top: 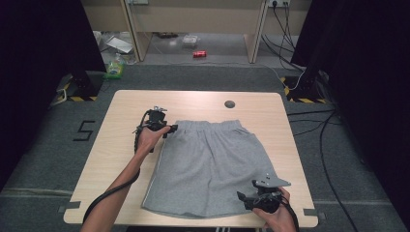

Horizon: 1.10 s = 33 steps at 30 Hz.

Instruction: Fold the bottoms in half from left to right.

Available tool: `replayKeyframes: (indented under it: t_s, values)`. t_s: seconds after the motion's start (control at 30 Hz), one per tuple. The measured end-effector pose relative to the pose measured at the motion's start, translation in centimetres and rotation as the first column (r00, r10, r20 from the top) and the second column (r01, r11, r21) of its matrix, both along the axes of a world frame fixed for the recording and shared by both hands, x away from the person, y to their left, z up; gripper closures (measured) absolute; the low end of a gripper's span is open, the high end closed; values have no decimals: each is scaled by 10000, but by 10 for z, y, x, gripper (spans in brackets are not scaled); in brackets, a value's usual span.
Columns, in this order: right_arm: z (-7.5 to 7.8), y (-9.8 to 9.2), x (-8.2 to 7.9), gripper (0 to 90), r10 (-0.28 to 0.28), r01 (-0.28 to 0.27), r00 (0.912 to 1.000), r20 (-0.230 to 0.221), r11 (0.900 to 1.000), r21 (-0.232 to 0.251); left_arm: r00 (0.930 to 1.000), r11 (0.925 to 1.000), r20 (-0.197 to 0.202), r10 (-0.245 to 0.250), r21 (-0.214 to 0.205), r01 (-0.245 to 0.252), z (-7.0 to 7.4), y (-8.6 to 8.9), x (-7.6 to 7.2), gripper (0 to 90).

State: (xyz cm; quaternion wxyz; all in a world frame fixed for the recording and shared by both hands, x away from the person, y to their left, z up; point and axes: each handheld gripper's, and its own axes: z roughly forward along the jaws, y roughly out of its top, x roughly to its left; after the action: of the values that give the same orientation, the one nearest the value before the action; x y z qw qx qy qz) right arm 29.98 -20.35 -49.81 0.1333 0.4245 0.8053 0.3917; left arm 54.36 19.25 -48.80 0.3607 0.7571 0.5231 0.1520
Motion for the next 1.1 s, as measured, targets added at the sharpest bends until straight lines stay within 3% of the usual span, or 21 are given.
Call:
replayKeyframes:
  t_s: [0.13,0.43,0.63,0.8,0.9,1.0,1.1]
  values:
    - [0,1,0,248,33,-33,10000,14,10000,-7,9998,9999,-195,61,-113,-63,-5,-4,8,465]
    - [0,2,0,249,133,-133,9999,-18,9999,-60,9989,9991,-472,38,431,-18,-10,-17,16,559]
    - [-1,3,-1,251,172,-172,9998,21,9998,-31,9970,9995,-771,-27,313,52,-13,-19,19,643]
    - [0,5,-1,252,202,-202,9998,19,9998,-26,9969,9985,-784,-89,534,131,-12,-23,19,723]
    - [0,7,-1,253,233,-233,9997,59,9997,0,9971,9956,-739,-198,898,264,-10,-26,19,744]
    - [2,14,-1,256,387,-387,9991,189,9993,-1,9971,9919,-690,-314,1206,396,-9,-30,19,762]
    - [3,26,-1,257,603,-606,9977,321,9981,74,9971,9919,-689,-313,1203,395,-9,-30,19,770]
